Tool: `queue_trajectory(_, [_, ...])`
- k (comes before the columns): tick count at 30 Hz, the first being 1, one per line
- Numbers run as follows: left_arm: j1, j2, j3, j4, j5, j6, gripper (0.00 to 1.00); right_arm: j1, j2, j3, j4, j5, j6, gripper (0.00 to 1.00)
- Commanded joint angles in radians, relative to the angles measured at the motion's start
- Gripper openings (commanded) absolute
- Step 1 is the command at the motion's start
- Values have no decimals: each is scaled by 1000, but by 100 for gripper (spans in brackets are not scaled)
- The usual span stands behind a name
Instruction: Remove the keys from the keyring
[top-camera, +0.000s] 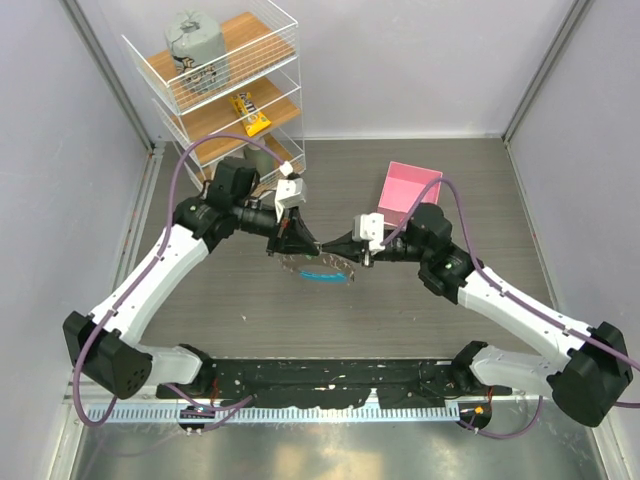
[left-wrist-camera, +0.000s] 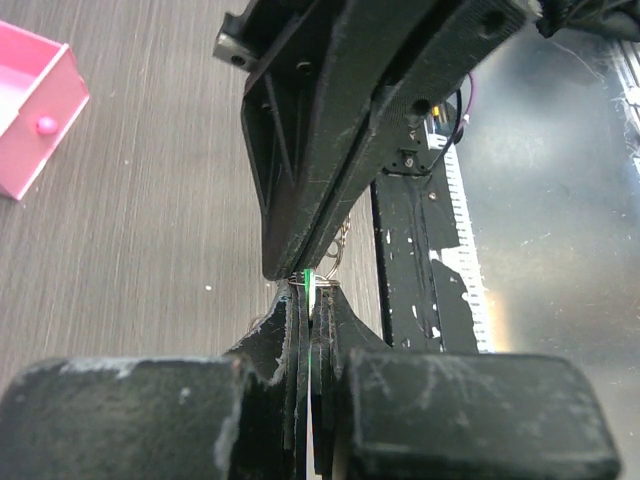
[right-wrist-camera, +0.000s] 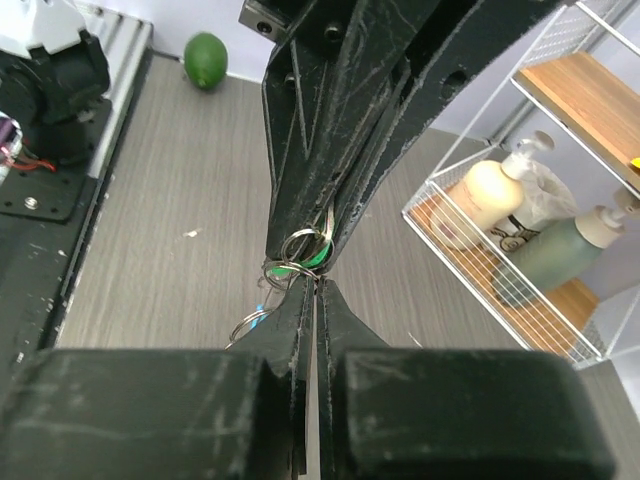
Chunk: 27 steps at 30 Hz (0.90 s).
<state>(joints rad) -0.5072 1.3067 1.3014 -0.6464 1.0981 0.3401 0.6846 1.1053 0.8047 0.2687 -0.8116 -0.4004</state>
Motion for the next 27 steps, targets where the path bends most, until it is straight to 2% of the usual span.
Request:
queue_trajectory(1, [-4, 19, 64, 68, -61, 0, 0, 98, -36, 51, -172, 118, -150, 5])
queue_trajectory(4, [-4, 35, 81, 56, -83, -13, 0, 171, -44, 51, -209, 267, -239, 5])
queue_trajectory(6, [-4, 43, 93, 48, -83, -19, 0, 178, -51, 28, -186, 287, -247, 8])
queue_trajectory(7, [-4, 45, 98, 47, -81, -19, 0, 178, -56, 16, -163, 290, -245, 12])
queue_trajectory(8, [-4, 42, 95, 48, -75, -16, 0, 176, -64, 10, -152, 295, -241, 28])
queue_trajectory(10, [-4, 34, 84, 54, -61, 0, 0, 178, -79, -7, -123, 314, -223, 43])
queue_trajectory(11, [-4, 23, 76, 62, -50, 10, 0, 178, -82, -18, -102, 324, -218, 45])
queue_trajectory(14, [-4, -9, 41, 89, -29, 39, 0, 156, -70, -18, -79, 356, -164, 45])
queue_trajectory(19, [-5, -58, -14, 134, 15, 62, 0, 73, -13, 34, -94, 191, -57, 34])
queue_trajectory(27, [-11, -83, -27, 140, 48, 86, 0, -37, 2, -22, 99, -63, 106, 26])
